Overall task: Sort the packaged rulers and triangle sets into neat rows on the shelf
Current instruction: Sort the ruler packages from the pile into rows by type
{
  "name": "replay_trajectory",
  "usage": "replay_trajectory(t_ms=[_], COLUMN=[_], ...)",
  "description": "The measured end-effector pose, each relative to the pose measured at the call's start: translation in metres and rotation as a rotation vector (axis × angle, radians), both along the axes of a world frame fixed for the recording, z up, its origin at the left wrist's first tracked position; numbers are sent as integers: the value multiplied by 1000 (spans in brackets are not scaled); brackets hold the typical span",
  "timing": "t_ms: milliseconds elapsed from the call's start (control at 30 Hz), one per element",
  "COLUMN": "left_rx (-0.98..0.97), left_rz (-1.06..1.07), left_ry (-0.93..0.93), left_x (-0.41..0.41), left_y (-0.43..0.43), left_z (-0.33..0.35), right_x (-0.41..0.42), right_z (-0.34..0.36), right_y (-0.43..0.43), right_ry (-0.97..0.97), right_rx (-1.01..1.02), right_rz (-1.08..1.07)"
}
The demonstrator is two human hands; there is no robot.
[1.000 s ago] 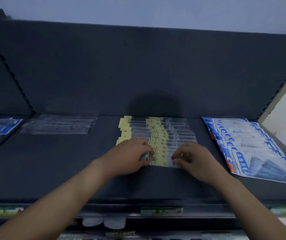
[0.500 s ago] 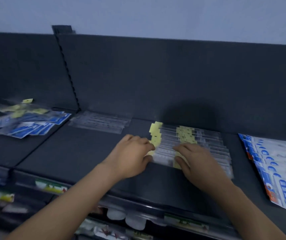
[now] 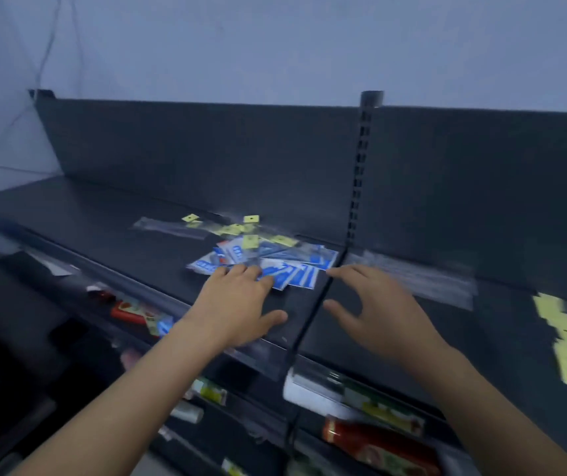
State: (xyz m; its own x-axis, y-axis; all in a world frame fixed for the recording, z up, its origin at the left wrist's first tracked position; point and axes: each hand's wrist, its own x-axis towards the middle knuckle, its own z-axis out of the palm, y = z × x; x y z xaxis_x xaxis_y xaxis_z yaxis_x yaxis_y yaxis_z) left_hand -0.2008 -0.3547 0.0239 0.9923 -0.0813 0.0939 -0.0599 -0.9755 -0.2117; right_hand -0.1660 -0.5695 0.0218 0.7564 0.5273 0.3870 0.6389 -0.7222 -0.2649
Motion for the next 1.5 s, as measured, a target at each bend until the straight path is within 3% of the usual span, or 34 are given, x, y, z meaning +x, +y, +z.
replay_trajectory(t_ms=[333, 733, 800, 1167, 1267, 1367, 1500], left_rx=[-67, -117, -151, -321, -546, -683, -845], left_rz=[85, 118, 52, -242, -389, -523, -628], left_ry=[43, 115, 153, 390, 518, 523, 549], left_x=[31, 164, 221, 284, 294, 298, 300], left_y=[164, 295, 333, 374, 373, 363, 341], left_z=[-17, -31, -38, -21, -8, 2, 5], right_x=[51, 146, 185, 201, 190, 173, 146], right_z=[-13, -32, -41, -38, -33, -29, -30], right_y=[154, 269, 305, 328, 326, 319, 308], right_ry=[173, 260, 268, 335, 344, 342, 260], right_rx=[-59, -113, -113, -117, -79, -86, -239], right_rz=[-3, 63, 12, -102, -225, -349, -547])
